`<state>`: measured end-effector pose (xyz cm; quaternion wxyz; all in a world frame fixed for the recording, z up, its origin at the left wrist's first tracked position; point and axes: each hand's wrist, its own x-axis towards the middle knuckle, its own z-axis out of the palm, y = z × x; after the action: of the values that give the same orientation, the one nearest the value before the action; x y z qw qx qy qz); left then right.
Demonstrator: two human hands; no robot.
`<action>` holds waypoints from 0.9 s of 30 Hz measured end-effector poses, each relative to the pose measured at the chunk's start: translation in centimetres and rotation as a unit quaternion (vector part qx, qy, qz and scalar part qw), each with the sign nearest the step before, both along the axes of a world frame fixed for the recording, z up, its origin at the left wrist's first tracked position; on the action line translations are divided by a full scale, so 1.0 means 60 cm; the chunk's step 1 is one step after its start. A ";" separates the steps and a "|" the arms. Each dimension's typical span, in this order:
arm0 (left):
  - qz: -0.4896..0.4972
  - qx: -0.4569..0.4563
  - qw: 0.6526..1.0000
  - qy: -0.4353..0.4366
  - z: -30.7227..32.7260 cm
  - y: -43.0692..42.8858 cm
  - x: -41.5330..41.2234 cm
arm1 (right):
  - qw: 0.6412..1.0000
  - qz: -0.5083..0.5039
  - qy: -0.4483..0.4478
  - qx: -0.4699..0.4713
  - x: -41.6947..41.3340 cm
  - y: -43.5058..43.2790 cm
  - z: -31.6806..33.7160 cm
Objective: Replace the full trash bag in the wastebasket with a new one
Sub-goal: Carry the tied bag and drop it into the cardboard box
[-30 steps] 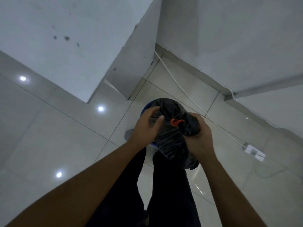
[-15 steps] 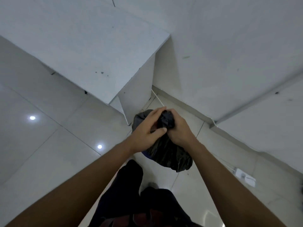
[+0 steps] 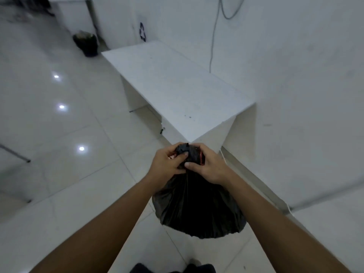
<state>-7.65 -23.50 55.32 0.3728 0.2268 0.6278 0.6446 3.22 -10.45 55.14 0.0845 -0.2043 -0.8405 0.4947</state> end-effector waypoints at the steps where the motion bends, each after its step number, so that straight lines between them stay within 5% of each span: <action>1: 0.013 -0.002 1.000 -0.024 0.004 -0.027 -0.018 | 1.000 0.006 0.009 0.012 -0.021 -0.024 0.008; 13: 0.137 0.067 0.984 -0.091 0.055 -0.323 -0.273 | 0.994 0.042 0.091 0.048 -0.331 -0.305 0.072; 27: 0.207 0.097 0.971 -0.068 0.065 -0.427 -0.758 | 0.983 0.096 0.157 -0.021 -0.858 -0.400 0.068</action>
<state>-53.11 -49.14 59.24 0.2489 0.0829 0.5689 0.7795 -48.29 -34.45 59.25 0.1633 -0.0442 -0.8217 0.5442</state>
